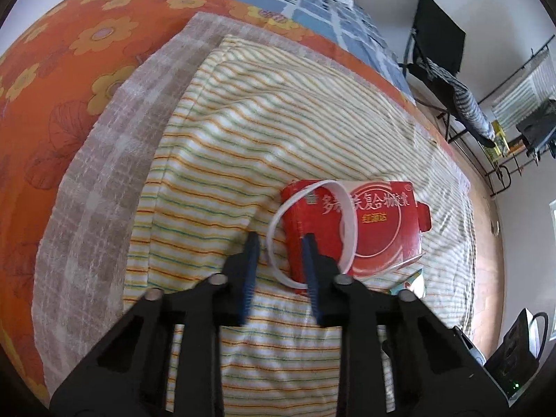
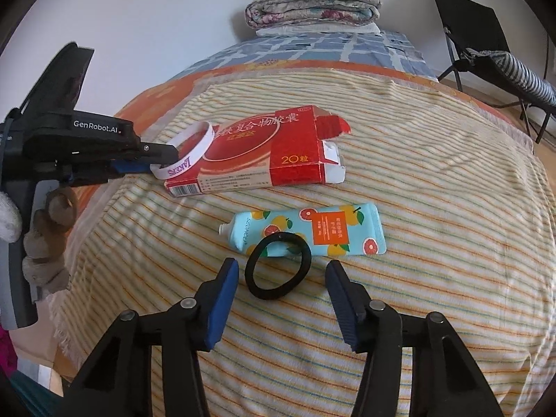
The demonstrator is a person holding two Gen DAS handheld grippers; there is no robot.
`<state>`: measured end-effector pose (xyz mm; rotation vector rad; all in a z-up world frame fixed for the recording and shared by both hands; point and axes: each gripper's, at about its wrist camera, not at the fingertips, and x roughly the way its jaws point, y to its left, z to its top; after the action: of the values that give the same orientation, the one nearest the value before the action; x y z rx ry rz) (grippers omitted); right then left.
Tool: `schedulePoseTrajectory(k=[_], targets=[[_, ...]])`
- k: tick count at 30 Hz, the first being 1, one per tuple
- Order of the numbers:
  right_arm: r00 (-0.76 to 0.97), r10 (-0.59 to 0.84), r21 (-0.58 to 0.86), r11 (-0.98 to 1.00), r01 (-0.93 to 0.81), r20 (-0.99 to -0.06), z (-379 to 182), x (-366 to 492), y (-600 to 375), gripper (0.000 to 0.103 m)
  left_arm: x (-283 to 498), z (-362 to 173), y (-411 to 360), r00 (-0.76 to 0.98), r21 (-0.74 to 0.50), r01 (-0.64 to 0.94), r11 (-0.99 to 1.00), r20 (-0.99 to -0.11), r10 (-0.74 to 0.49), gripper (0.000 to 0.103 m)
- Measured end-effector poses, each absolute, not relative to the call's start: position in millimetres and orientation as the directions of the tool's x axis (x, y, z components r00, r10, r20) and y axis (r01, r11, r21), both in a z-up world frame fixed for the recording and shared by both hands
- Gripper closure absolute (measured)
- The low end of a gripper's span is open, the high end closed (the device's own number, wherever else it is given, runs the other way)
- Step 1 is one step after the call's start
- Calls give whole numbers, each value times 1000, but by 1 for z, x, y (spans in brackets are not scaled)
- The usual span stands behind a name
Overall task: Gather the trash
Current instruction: 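Grasp the white band with the left tool while the right tool grasps the black hair tie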
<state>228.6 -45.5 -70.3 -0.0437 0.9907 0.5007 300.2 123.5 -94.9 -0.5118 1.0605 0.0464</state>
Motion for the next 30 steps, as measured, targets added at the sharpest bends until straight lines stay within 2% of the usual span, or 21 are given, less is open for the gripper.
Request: schedulePoseTrajectory(k=[1,3,5,7,13,17,30], targets=[[444,380,182,886,-426,-811,-70,228,-45,61,300,-94,122,501,-370,-278,886,-843,-195,89],[445,370,171,889,-425,-816,-71,229,-44,66,300,-93,118,495,-326,-275,904,-855,-158,96],[442,375,180,889,-421,-815,-71,230,-46,71,299,-95,119,491,-322,-276,906,-857,-156,96],[434,394,209,885,-415,-810,-70,230,-49,81,298,-97,121,488,-325,-288,901,-859,-153,98],[427,433,262,877,-402,-794,-68,230,-60,92,294,-91,131,511,-337,-305,891,-847,-145,99],[435,449,281,874,-397,-781,-65,228,-65,96,292,-86,133,520,-342,-300,890,-841,-148,100],[470,485,309,861,-404,-737,-38,208,-75,96,275,-64,129,557,-345,-255,903,-816,-154,100]])
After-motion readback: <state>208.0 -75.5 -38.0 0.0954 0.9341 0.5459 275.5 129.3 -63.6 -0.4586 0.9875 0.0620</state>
